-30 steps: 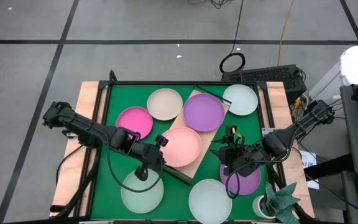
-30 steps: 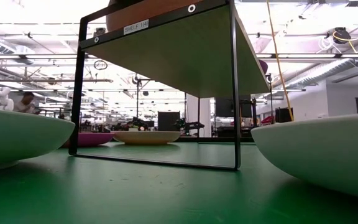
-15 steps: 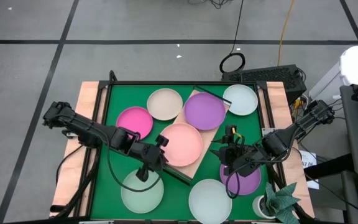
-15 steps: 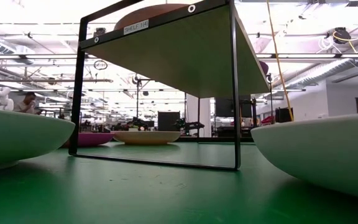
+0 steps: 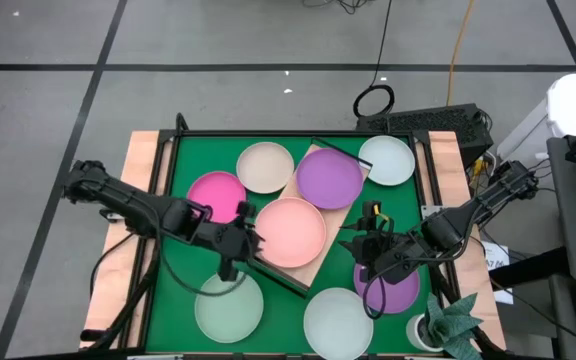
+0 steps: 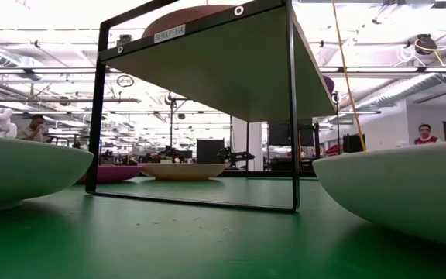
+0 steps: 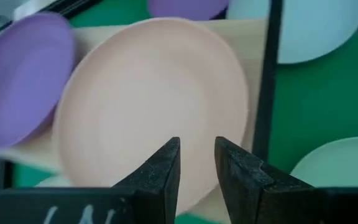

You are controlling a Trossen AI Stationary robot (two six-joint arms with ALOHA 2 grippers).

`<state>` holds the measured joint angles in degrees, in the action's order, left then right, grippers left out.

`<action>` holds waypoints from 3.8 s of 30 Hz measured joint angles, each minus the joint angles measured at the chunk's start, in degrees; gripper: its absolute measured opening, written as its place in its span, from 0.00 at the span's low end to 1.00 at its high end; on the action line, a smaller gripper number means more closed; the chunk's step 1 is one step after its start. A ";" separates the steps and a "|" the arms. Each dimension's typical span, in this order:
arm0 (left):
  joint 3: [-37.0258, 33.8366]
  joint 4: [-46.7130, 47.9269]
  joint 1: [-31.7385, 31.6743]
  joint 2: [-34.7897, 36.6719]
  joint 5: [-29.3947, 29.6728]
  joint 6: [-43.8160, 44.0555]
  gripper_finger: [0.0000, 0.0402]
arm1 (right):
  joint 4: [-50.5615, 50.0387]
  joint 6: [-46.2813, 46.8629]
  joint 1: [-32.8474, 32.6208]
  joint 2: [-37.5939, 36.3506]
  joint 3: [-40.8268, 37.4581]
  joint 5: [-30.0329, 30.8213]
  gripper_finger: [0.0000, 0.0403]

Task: Place and stack plates onto a shelf
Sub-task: Stack the pink plate on top of the light pink plate on the shelf

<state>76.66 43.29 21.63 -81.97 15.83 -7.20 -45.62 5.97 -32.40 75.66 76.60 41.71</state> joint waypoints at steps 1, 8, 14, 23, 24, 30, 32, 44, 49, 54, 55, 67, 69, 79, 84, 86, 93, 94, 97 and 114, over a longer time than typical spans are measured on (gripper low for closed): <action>0.00 1.07 0.00 0.87 0.70 0.85 0.26 | -0.03 0.52 -0.02 0.00 0.00 0.00 0.39; -0.02 7.26 -0.11 6.65 6.00 6.80 0.26 | 0.11 1.08 -0.52 0.00 0.00 0.00 0.39; -4.86 7.97 -0.11 11.40 7.25 10.02 0.26 | 0.32 2.37 -1.67 0.00 0.00 0.00 0.39; -18.03 7.25 -0.16 21.82 8.56 17.50 0.26 | 0.62 2.37 -2.95 0.00 0.00 0.13 0.39; -19.60 7.25 -0.24 22.71 8.70 18.15 0.26 | 0.62 2.37 -2.95 0.00 0.00 0.16 0.39; -26.36 5.56 -1.56 25.54 8.84 20.46 0.26 | 0.71 2.35 -2.80 0.00 0.00 0.41 0.39; -28.22 4.61 -2.19 25.40 8.81 20.48 0.26 | 0.71 2.35 -2.80 0.00 0.00 0.44 0.39; -36.78 -0.94 -3.02 25.00 8.16 25.93 0.26 | 0.34 2.35 -2.89 0.00 0.00 0.33 0.39; -38.32 -1.57 -3.02 25.00 7.27 27.02 0.26 | 0.34 2.34 -2.93 0.00 0.00 0.26 0.39; -41.85 -3.19 -3.02 25.00 5.38 27.42 0.28 | 0.34 2.33 -2.93 0.00 0.00 0.26 0.39; -42.49 -3.20 -3.02 25.00 5.21 27.75 0.28 | 0.34 2.27 -2.93 0.00 0.00 0.24 0.39; -49.94 -10.41 -3.02 25.00 4.53 29.44 0.47 | 0.36 2.15 -2.93 0.00 0.00 0.24 0.39; -50.63 -10.78 -3.02 25.00 4.51 29.58 0.47 | 0.38 2.17 -2.93 0.00 0.00 0.24 0.39; -52.72 -12.10 -3.02 24.92 6.13 31.74 0.47 | 0.36 2.15 -2.93 0.00 0.00 0.24 0.39; -52.74 -13.13 -3.02 21.78 6.76 31.78 0.47 | 0.36 2.15 -2.93 0.00 0.00 0.24 0.39; -52.74 -14.97 -3.02 19.29 6.53 31.39 0.47 | 0.38 2.15 -2.93 -0.01 0.00 0.24 0.39; -52.69 -17.20 -3.00 11.75 8.05 31.36 0.47 | 0.38 2.14 -2.93 -0.02 0.00 0.24 0.39; -52.59 -17.28 -2.95 11.20 8.33 31.29 0.47 | 0.39 2.08 -2.93 -0.02 0.00 0.24 0.39; -52.57 -18.14 -2.97 10.16 8.76 29.59 0.45 | 0.49 1.91 -2.93 -0.02 0.00 0.24 0.39; -51.34 -18.61 -2.97 9.92 12.17 24.87 0.03 | 0.60 1.91 -2.84 -0.02 0.00 0.28 0.39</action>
<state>25.32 24.68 18.65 -72.05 28.00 17.67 -45.01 7.88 -35.24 75.64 76.60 42.00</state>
